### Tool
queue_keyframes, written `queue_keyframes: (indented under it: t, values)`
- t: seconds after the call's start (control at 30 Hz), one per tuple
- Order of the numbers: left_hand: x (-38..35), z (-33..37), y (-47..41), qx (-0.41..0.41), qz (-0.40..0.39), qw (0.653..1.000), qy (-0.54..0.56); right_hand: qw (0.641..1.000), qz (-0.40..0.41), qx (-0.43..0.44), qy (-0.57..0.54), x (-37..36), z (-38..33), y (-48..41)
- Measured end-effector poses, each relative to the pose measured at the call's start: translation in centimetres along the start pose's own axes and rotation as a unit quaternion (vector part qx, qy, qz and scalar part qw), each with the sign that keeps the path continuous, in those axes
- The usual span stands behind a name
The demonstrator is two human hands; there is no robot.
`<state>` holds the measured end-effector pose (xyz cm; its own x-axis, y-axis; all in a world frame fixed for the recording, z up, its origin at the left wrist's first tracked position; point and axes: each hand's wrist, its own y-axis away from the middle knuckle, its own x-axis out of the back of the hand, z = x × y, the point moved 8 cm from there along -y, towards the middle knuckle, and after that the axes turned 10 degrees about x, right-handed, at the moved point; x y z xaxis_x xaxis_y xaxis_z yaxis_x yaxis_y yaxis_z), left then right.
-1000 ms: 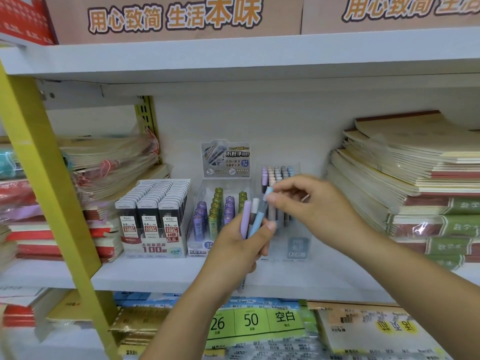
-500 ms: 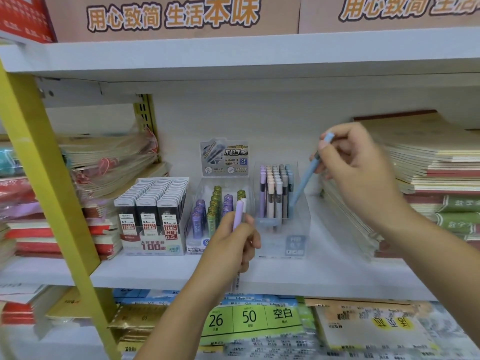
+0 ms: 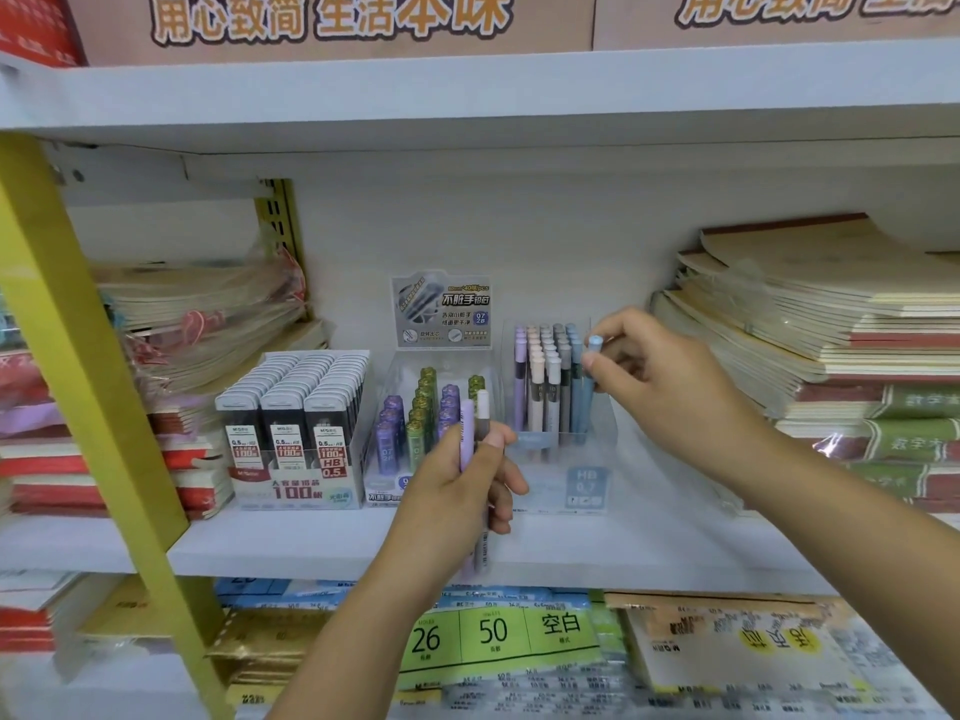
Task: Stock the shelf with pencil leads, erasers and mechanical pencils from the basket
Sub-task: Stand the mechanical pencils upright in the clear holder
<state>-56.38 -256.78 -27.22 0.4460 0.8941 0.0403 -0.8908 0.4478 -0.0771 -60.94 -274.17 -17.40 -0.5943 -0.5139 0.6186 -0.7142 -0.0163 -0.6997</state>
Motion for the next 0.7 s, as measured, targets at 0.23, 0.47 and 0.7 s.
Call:
queue_keyframes:
  t: [0.23,0.47,0.7]
  values:
    - [0.1,-0.2,-0.1,0.001,-0.007,1.0,0.003,0.999,0.025,-0.008,0.03,-0.2,1.3,-1.0]
    - [0.3,-0.5,-0.2,0.005,-0.015,1.0,0.004,0.998,-0.005,-0.032,0.061,-1.2,2.7,-1.0]
    - [-0.7,0.2,0.0,-0.011,-0.07,0.997,0.004,0.995,0.065,0.056,0.043,0.5,-2.3,0.2]
